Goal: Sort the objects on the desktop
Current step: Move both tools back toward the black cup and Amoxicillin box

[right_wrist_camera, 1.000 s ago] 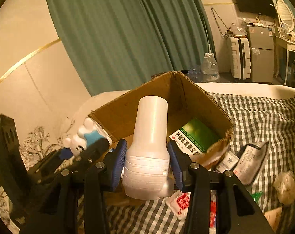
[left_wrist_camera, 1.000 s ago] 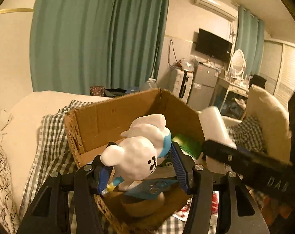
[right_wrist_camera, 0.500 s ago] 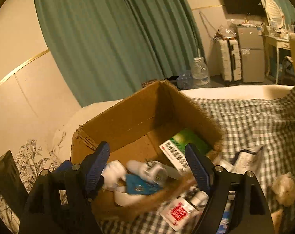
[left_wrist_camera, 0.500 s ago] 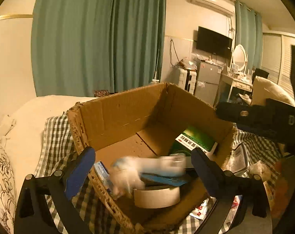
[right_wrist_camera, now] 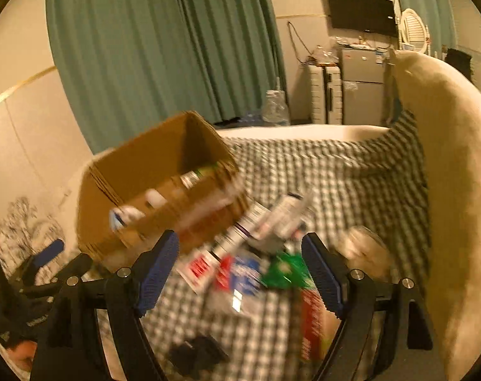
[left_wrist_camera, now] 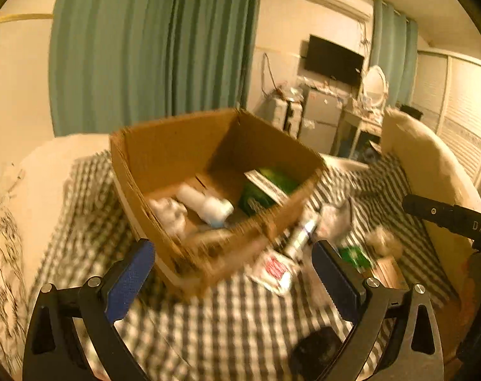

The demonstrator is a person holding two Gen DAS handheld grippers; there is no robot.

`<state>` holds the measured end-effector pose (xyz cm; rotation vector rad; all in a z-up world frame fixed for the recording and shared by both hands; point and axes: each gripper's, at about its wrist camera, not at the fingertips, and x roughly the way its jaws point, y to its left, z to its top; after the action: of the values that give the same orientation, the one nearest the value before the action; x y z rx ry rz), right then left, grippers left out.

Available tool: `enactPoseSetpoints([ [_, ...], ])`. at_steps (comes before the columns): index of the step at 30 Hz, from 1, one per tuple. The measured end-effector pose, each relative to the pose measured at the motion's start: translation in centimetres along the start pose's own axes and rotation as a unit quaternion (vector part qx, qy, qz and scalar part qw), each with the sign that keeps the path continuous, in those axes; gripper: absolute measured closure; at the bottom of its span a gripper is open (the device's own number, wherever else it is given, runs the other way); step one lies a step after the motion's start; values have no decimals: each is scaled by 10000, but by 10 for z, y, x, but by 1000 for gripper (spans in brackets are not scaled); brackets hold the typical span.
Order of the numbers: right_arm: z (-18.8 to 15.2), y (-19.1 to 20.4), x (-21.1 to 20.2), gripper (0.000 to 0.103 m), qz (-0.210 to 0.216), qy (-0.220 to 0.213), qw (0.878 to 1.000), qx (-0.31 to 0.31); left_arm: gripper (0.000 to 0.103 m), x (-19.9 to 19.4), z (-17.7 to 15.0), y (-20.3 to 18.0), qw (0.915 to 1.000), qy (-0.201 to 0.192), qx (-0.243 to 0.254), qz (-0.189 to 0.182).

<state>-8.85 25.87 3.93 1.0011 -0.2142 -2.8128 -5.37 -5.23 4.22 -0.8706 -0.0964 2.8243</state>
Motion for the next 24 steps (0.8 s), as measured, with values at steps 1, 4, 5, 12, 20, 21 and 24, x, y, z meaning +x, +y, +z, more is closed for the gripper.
enactPoseSetpoints([
  [1, -7, -4, -3, 23, -72, 39, 10000, -14, 1, 0, -5, -5, 10000, 63, -4, -38],
  [4, -26, -19, -5, 23, -170, 193, 9997, 56, 1, 4, -22, -19, 9994, 278, -28, -182],
  [5, -32, -23, -4, 23, -236, 223, 9995, 69, 1, 5, -29, -24, 9991, 340, -35, -231],
  [12, -58, -28, 12, 23, -536, 458, 9973, -197, 1, 18, -68, -59, 9948, 721, 390, -602],
  [20, -70, -36, 36, 23, -691, 828, 9940, -173, 1, 39, -94, -73, 9886, 1060, 711, -797],
  [21, -71, -37, 38, 23, -719, 861, 9935, -169, 1, 41, -95, -72, 9883, 1102, 661, -816],
  [24, -72, -40, 46, 20, -861, 1012, 9910, -170, 1, 47, -98, -69, 9881, 1153, 539, -861],
])
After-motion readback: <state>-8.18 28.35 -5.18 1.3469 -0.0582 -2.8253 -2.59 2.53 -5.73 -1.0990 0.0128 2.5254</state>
